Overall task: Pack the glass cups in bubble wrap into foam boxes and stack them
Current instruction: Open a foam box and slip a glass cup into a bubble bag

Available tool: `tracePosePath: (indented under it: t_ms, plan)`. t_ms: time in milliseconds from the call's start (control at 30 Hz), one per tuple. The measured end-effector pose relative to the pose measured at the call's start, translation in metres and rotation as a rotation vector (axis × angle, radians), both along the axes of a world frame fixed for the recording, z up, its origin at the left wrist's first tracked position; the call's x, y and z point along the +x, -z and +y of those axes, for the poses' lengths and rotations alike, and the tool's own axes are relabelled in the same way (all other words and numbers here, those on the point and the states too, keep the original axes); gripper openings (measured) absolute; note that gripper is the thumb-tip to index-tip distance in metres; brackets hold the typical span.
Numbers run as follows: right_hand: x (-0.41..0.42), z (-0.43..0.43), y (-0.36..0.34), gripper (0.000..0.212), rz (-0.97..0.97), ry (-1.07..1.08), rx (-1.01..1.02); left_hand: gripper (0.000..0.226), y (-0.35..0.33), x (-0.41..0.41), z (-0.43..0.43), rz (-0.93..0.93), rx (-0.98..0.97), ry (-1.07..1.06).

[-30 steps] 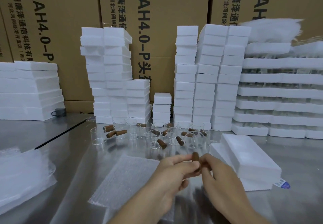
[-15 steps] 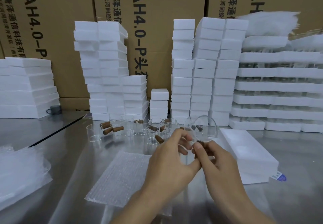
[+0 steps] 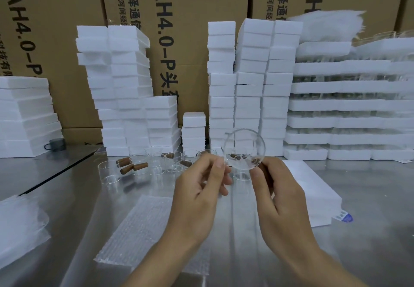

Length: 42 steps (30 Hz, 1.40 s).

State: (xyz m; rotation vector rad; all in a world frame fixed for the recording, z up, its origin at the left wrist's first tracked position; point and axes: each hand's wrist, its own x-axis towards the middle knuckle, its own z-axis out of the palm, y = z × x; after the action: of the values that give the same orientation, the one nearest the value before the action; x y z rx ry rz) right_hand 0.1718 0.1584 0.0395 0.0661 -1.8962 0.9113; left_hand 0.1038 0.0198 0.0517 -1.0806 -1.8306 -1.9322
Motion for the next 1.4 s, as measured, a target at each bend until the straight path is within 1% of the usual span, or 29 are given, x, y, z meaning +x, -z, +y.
tracePosePath:
  t_ms: [167,300,367,533,733,800,833,900,933,967,1033,1067,1133,1200,1267,1333,1400]
  plan:
    - [0.003,-0.002,-0.005,0.013,0.015,0.028,0.067,0.035,0.002,0.005,0.001,0.032,0.060,0.010]
    - [0.005,-0.007,-0.008,0.015,0.029,0.035,0.084,0.036,0.002,0.011,0.001,0.063,0.169,0.024]
    - [0.006,-0.009,-0.009,0.016,0.031,0.030,0.079,0.037,0.002,0.013,0.002,0.066,0.182,0.014]
    - [0.005,-0.007,-0.008,0.017,0.027,0.015,0.055,0.037,0.000,0.015,0.004,0.023,0.186,0.009]
    - [0.000,-0.002,-0.003,0.014,-0.036,0.005,-0.013,0.034,-0.001,0.015,0.009,-0.119,0.213,0.058]
    - [-0.001,-0.002,-0.002,0.012,-0.068,-0.033,-0.084,0.032,0.000,0.015,0.011,-0.141,0.210,0.041]
    - [-0.001,-0.002,-0.003,0.015,-0.079,-0.072,-0.143,0.030,0.001,0.015,0.012,-0.143,0.213,0.021]
    - [-0.002,-0.002,-0.006,0.028,-0.116,-0.170,-0.317,0.019,0.004,0.016,0.013,-0.143,0.228,-0.045]
    - [-0.002,-0.003,-0.009,0.036,-0.156,-0.246,-0.444,0.014,0.004,0.017,0.013,-0.145,0.224,-0.088]
    - [-0.002,-0.003,-0.012,0.044,-0.208,-0.351,-0.599,0.021,0.005,0.017,0.012,-0.138,0.209,-0.127]
    - [-0.001,-0.005,-0.017,0.053,-0.322,-0.614,-0.906,0.048,0.004,0.019,0.011,-0.099,0.156,-0.152]
    - [-0.002,-0.005,-0.018,0.053,-0.369,-0.731,-1.020,0.058,0.003,0.020,0.011,-0.074,0.128,-0.153]
    - [-0.002,-0.008,-0.017,0.045,-0.429,-0.890,-1.159,0.064,0.001,0.023,0.011,-0.017,0.092,-0.168]
    - [-0.002,-0.010,-0.015,0.039,-0.466,-0.987,-1.205,0.062,0.000,0.025,0.010,0.036,0.110,-0.212]
    - [-0.002,-0.011,-0.014,0.041,-0.499,-1.052,-1.172,0.059,-0.001,0.026,0.009,0.060,0.142,-0.261]
    - [-0.001,-0.010,-0.014,0.045,-0.516,-1.081,-1.123,0.058,-0.002,0.026,0.007,0.084,0.152,-0.299]
    - [-0.001,-0.009,-0.015,0.043,-0.517,-1.077,-1.105,0.058,-0.003,0.027,0.007,0.109,0.155,-0.318]
